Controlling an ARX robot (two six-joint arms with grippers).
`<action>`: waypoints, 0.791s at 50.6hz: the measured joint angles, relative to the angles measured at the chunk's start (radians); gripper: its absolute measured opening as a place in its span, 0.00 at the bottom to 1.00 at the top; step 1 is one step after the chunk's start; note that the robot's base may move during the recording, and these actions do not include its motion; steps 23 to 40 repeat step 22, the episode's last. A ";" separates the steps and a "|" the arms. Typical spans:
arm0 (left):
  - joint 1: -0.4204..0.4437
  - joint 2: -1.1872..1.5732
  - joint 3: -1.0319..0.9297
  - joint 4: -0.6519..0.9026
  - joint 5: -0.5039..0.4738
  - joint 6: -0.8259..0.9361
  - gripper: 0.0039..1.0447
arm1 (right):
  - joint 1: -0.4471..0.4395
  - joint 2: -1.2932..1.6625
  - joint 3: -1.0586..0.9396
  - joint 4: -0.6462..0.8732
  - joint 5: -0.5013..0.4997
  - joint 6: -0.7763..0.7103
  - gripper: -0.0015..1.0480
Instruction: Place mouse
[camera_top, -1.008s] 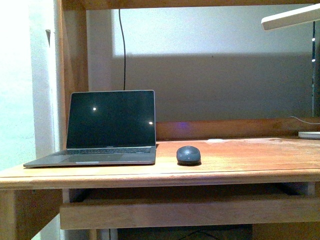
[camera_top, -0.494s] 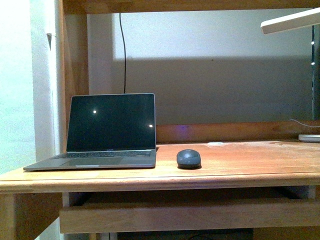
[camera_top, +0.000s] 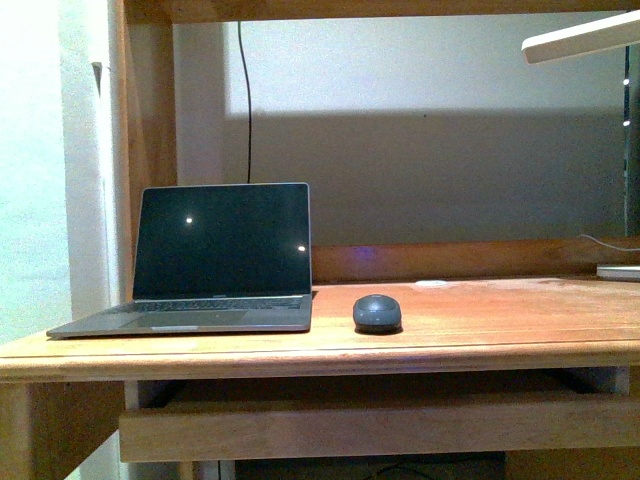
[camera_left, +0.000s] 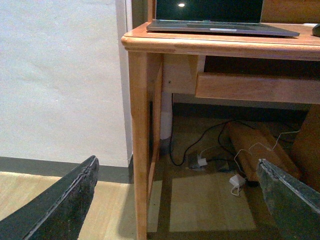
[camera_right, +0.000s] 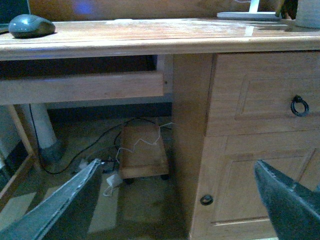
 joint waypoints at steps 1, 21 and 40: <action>0.000 0.000 0.000 0.000 0.000 0.000 0.93 | 0.000 0.000 0.000 0.000 0.000 0.000 0.91; 0.000 0.000 0.000 0.000 0.000 0.000 0.93 | 0.000 0.000 0.000 0.000 0.000 0.000 0.93; 0.000 0.000 0.000 0.000 0.000 0.000 0.93 | 0.000 0.000 0.000 0.000 0.000 0.000 0.93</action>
